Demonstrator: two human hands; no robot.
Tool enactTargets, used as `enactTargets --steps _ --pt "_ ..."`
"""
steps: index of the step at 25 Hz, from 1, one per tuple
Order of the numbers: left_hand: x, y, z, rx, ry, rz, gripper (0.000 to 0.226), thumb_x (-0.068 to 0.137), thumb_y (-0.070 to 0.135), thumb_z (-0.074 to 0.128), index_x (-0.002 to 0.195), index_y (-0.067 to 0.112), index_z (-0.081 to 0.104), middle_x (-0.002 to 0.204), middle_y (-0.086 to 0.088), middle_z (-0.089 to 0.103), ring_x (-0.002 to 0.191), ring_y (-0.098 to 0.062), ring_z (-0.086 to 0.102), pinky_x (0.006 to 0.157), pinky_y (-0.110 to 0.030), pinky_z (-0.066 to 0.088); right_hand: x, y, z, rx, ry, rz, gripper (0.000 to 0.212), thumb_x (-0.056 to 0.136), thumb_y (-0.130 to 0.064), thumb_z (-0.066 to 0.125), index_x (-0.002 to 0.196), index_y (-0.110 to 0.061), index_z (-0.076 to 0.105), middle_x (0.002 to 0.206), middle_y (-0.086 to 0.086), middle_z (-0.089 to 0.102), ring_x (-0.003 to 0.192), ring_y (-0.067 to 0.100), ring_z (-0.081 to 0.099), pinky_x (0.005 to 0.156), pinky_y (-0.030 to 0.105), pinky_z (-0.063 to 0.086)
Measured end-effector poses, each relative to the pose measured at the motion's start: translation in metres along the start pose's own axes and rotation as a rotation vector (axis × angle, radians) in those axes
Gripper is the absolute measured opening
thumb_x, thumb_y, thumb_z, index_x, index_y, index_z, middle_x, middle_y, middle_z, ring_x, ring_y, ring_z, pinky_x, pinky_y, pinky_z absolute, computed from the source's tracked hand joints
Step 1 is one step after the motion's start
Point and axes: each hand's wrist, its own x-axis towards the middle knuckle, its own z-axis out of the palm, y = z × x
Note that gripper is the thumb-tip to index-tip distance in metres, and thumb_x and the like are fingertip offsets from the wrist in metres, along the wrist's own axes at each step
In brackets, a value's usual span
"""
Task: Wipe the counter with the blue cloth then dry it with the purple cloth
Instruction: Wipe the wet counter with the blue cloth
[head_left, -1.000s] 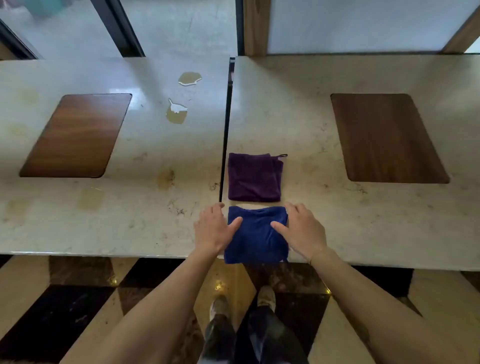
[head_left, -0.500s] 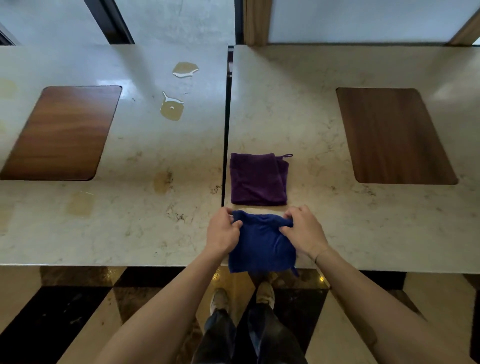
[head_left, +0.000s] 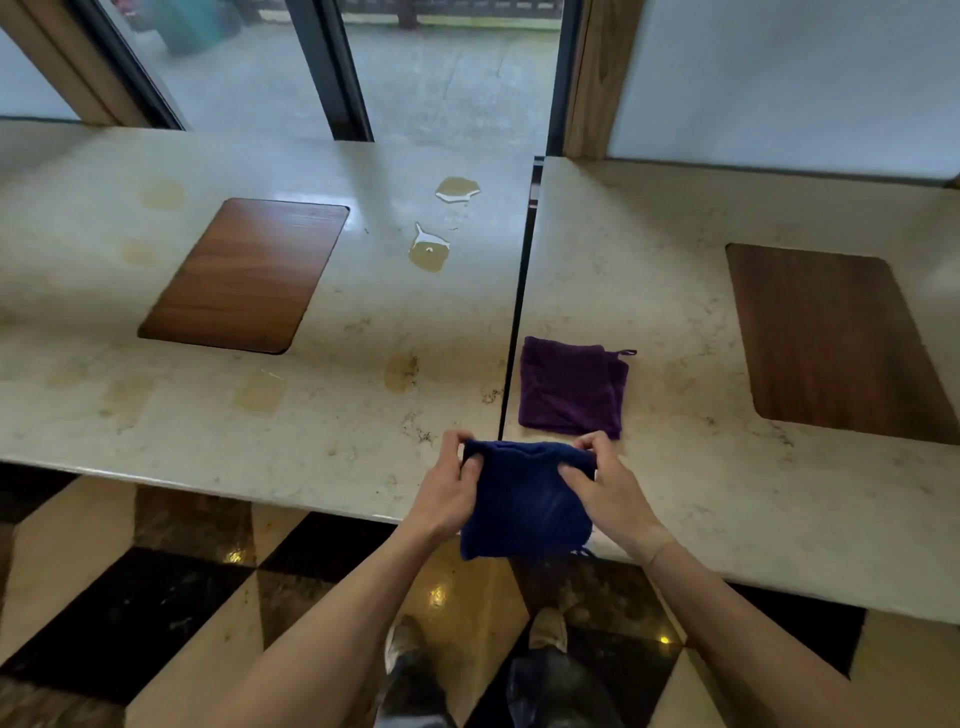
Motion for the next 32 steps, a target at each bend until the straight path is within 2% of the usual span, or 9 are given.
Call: enactTargets --steps 5,10,14,18,22,26,29,30,32 --pt "0.002 -0.033 -0.060 -0.004 0.037 0.007 0.020 0.107 0.035 0.033 0.126 0.030 0.037 0.110 -0.005 0.062 0.099 -0.023 0.061 0.090 -0.050 0.052 -0.005 -0.029 0.061 0.069 0.020 0.001 0.012 0.102 -0.018 0.055 0.111 -0.023 0.050 0.106 -0.002 0.062 0.096 0.014 0.063 0.068 0.022 0.054" --pt "0.006 -0.059 -0.100 -0.088 -0.011 0.027 0.021 0.107 0.031 0.035 0.127 0.026 0.038 0.116 -0.008 0.061 0.102 -0.023 0.060 0.090 -0.046 0.051 -0.006 -0.046 0.109 0.108 0.126 0.022 0.017 0.101 -0.018 0.056 0.117 -0.021 0.052 0.112 -0.002 0.062 0.101 0.015 0.062 0.073 0.027 0.055" --pt "0.011 -0.068 -0.104 -0.086 -0.055 0.046 0.016 0.106 0.032 0.038 0.122 0.031 0.039 0.111 -0.004 0.063 0.099 -0.021 0.063 0.089 -0.050 0.054 -0.005 -0.044 0.120 0.073 0.219 0.065 0.024 0.101 -0.018 0.057 0.124 -0.023 0.052 0.112 -0.004 0.061 0.105 0.018 0.061 0.086 0.040 0.057" --pt "0.033 -0.067 -0.093 -0.042 -0.037 0.038 0.016 0.106 0.033 0.039 0.122 0.032 0.040 0.108 -0.006 0.066 0.092 -0.018 0.063 0.074 -0.036 0.053 0.011 -0.039 0.118 0.007 0.268 0.091 0.026 0.101 -0.018 0.055 0.126 -0.025 0.050 0.116 -0.002 0.062 0.108 0.020 0.060 0.092 0.042 0.054" --pt "0.059 -0.065 -0.084 0.035 0.007 0.022 0.018 0.105 0.030 0.043 0.122 0.027 0.045 0.101 -0.003 0.066 0.088 -0.016 0.061 0.074 -0.036 0.052 0.033 -0.028 0.121 -0.080 0.322 0.092 0.026 0.101 -0.017 0.056 0.125 -0.026 0.050 0.113 -0.001 0.062 0.104 0.020 0.060 0.090 0.039 0.053" --pt "0.069 -0.071 -0.082 0.175 0.079 0.099 0.016 0.102 0.031 0.049 0.117 0.028 0.050 0.083 0.007 0.064 0.079 -0.015 0.062 0.070 -0.041 0.056 0.045 -0.021 0.135 -0.262 0.379 0.081 0.038 0.101 -0.021 0.056 0.137 -0.025 0.046 0.126 0.002 0.059 0.111 0.023 0.059 0.089 0.035 0.050" --pt "0.073 -0.075 -0.090 0.267 0.144 0.161 0.021 0.099 0.033 0.055 0.119 0.026 0.052 0.085 0.009 0.062 0.078 -0.012 0.061 0.065 -0.033 0.053 0.035 -0.020 0.151 -0.631 0.505 -0.056 0.044 0.095 -0.029 0.064 0.136 -0.024 0.050 0.138 0.006 0.047 0.118 0.028 0.049 0.092 0.042 0.048" --pt "0.078 -0.076 -0.097 0.281 0.169 0.175 0.024 0.099 0.033 0.056 0.121 0.024 0.052 0.087 0.008 0.062 0.078 -0.011 0.061 0.064 -0.030 0.049 0.031 -0.020 0.158 -0.729 0.510 -0.132 0.045 0.093 -0.033 0.065 0.135 -0.024 0.051 0.140 0.008 0.045 0.119 0.029 0.046 0.095 0.045 0.047" --pt "0.088 -0.076 -0.117 0.313 0.212 0.212 0.030 0.098 0.033 0.058 0.125 0.022 0.052 0.096 0.005 0.061 0.081 -0.011 0.060 0.066 -0.026 0.045 0.024 -0.016 0.175 -0.838 0.412 -0.219 0.051 0.092 -0.047 0.061 0.136 -0.024 0.049 0.145 0.008 0.041 0.128 0.033 0.041 0.104 0.052 0.040"
